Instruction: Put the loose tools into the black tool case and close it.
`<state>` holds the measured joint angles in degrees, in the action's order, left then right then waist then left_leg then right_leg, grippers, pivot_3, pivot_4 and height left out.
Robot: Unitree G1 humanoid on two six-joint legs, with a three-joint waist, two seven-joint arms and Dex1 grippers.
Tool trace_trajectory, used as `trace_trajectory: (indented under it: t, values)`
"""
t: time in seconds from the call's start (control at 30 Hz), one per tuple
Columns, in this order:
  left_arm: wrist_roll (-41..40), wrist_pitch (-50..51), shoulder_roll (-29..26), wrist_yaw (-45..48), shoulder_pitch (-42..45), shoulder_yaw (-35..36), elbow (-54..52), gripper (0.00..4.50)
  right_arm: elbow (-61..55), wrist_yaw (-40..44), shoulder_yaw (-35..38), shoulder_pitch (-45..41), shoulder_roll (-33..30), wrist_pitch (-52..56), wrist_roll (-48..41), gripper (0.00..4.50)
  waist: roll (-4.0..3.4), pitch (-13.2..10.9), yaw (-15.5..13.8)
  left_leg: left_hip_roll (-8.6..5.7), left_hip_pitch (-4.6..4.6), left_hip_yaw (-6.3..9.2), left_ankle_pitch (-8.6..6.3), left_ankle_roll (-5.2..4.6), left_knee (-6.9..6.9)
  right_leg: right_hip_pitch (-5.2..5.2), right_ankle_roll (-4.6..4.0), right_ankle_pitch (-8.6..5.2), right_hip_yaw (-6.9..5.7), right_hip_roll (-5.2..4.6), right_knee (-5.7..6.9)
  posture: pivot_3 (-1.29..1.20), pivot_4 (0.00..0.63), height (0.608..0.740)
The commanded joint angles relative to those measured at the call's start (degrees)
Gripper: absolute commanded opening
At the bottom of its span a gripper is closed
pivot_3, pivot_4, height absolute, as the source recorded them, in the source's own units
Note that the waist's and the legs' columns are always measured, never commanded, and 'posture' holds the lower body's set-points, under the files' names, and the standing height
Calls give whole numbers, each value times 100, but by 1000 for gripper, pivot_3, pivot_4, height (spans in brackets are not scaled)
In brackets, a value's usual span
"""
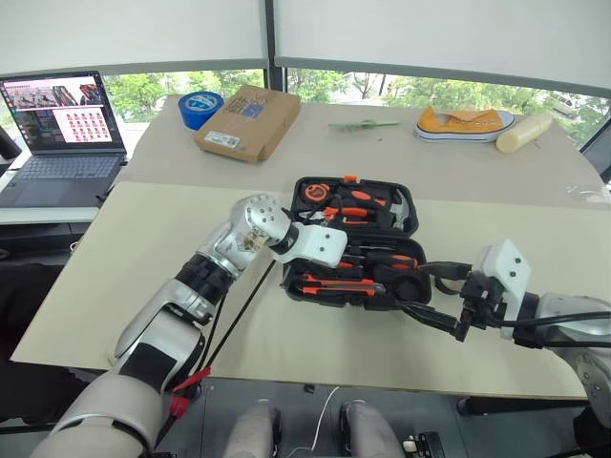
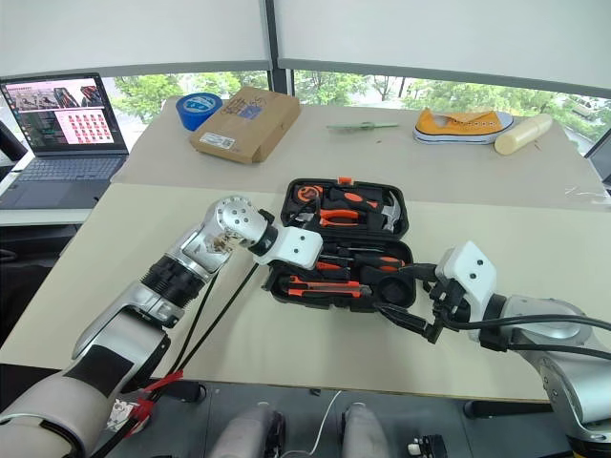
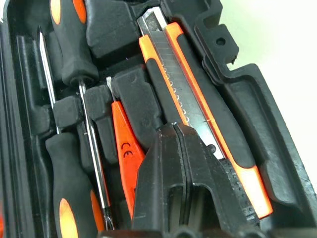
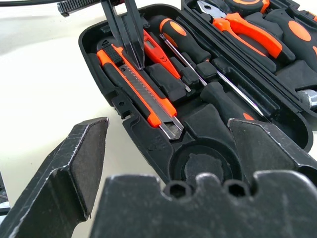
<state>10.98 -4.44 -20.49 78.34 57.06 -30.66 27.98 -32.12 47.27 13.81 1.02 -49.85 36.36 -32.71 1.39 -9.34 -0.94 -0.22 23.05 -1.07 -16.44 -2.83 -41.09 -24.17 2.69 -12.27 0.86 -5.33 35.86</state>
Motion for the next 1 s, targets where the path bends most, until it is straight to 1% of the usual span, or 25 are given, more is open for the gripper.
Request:
trace_trajectory:
  t: [0.03,0.2,0.23,0.27,0.33,0.37,0.4,0.43,0.57,0.6,0.63,0.67,0.73,0.8,0.9,0.97,1.0]
  values:
    - [279,-286,30,-33,-109,-275,224,44,-139,-35,109,-5,19,-97,-3,4500,0,0,-4,0,-4,0,0,0,0,4,0,0,0,-1,0,0,150,735]
    - [120,-215,13,-83,-160,-82,178,44,-110,-82,175,98,45,-109,29,4500,0,0,-8,1,-10,0,0,0,0,10,0,0,0,-1,1,0,150,735]
    - [-32,-80,7,-82,-177,67,85,44,-102,-103,228,131,55,-104,25,4500,-1,0,-7,1,-10,0,0,0,0,10,0,0,1,-1,1,0,150,735]
    - [-390,288,0,-102,-204,423,-98,44,-61,-119,365,214,55,-100,25,4500,-1,1,-4,1,-10,-1,0,0,0,10,0,0,1,-1,1,0,150,735]
    - [-887,828,-33,-107,-247,908,-378,44,-2,-126,572,335,50,-84,10,4500,-1,0,14,3,-6,0,0,0,0,4,0,0,2,-1,3,0,150,735]
    - [-1119,1026,-122,-109,-309,1154,-563,547,42,-93,732,437,39,-75,-19,4500,-1,0,23,5,2,0,0,0,0,-7,0,0,2,-1,6,0,150,735]
    - [-1334,1162,-219,-83,-389,1362,-742,737,82,-60,883,534,31,-69,-48,4500,0,0,25,5,9,0,0,0,-1,-15,0,0,2,0,10,0,150,735]
    - [-1633,1333,-396,-11,-513,1649,-1001,1105,151,7,1133,677,10,-12,-124,4500,0,0,27,7,13,1,0,0,-2,-20,0,0,2,1,12,0,150,735]
    - [-2790,3066,-1367,371,-1004,2543,-2091,2684,521,490,2069,1428,-145,-17,-105,4500,-6,2,58,13,5,2,0,0,8,-18,0,0,4,2,12,0,150,735]
    - [-3100,3481,-1599,436,-1146,2740,-2371,3006,639,616,2249,1602,-190,-55,-64,4500,-8,3,68,13,1,1,0,0,12,-17,0,0,6,1,12,0,150,735]
    - [-3402,3797,-1835,480,-1336,2970,-2666,3482,778,757,2428,1771,-246,-96,-25,4500,-8,3,66,16,-9,1,0,0,16,-9,-1,-1,6,2,11,0,150,735]
    - [-3628,4055,-2023,462,-1501,3154,-2926,3681,911,890,2571,1900,-305,-141,13,4500,-9,3,66,16,-12,1,0,0,16,-5,-1,-1,6,1,10,0,150,735]
    - [-3963,4440,-2389,434,-1868,3427,-3440,4427,1144,1101,2745,2034,-433,-223,91,4500,-9,2,64,16,-16,-2,0,0,16,-1,2,-3,10,-5,8,0,150,735]
    - [-4247,4717,-2696,387,-2261,3628,-3921,4427,1338,1237,2798,2017,-553,-276,120,4500,-9,2,59,16,-19,-2,0,1,14,5,3,-4,9,-5,2,0,150,735]
    - [-4399,4711,-2952,239,-2780,3789,-4417,4427,1537,1354,2700,1827,-714,-300,129,4500,-9,2,36,15,-23,-4,0,2,14,6,3,-4,10,-8,-5,0,150,735]
    - [-4374,4575,-2999,107,-3047,3799,-4579,4427,1658,1375,2444,1562,-814,-337,166,4500,-9,2,30,15,-26,-6,1,3,15,6,1,-6,11,-8,-8,0,150,735]
    - [-4346,4515,-2956,-14,-3119,3776,-4632,4427,1748,1360,2192,1328,-864,-389,220,4500,-9,2,34,14,-26,-9,1,3,14,5,0,-6,13,-8,-7,0,150,735]
